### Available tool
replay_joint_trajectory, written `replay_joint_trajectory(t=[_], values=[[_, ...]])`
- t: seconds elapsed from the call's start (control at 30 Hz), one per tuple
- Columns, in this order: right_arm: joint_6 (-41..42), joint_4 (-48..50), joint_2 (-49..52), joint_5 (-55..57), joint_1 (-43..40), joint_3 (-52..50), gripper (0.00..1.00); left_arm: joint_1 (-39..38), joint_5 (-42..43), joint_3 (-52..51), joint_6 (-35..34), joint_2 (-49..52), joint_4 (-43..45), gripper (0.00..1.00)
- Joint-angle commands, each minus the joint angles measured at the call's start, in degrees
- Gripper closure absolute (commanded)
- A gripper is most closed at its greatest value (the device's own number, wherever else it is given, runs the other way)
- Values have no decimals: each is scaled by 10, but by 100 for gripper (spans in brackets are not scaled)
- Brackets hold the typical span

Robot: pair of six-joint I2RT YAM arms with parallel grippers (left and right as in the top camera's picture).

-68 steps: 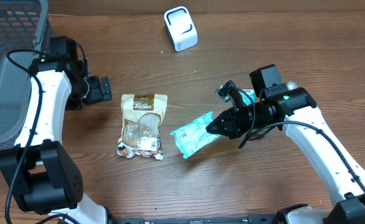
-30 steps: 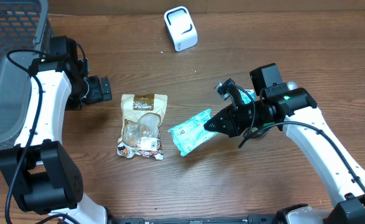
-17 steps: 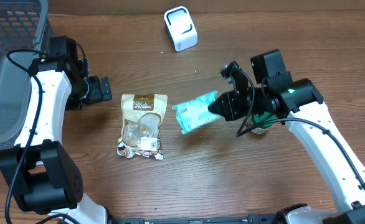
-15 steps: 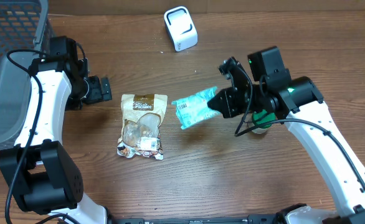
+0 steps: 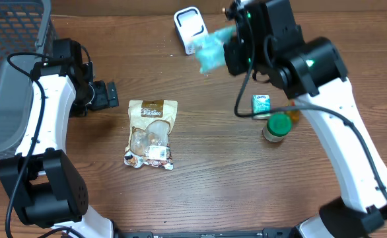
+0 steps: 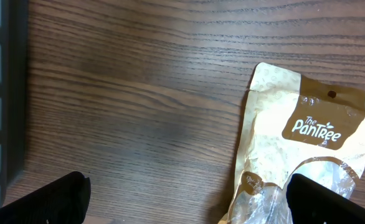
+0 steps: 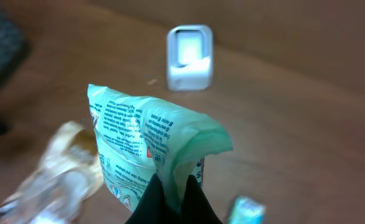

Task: Scan the item barcode
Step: 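Carry the teal wrapper up to the white scanner, then hold the teal wrapper against the white scanner window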

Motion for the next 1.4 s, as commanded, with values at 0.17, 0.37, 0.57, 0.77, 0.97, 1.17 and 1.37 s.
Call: replay_joint_trajectory(t=[0.17,0.37,0.57,0.77,0.97,1.17,1.37], values=[[-141,81,77,105,4,17,96,2,5,12,4,8,0,0],[-205,159,135,176,21,17,96,2,5,12,4,8,0,1],[-246,256,195,240,49,16,96,2,5,12,4,8,0,1],[-283,377,249,310,66,12,96,2,5,12,4,8,0,0],[-331,503,298,362,66,9,96,2,5,12,4,8,0,0],[-364,617,342,397,66,9,96,2,5,12,4,8,0,1],[-371,684,370,401,61,9,96,2,5,12,4,8,0,0]])
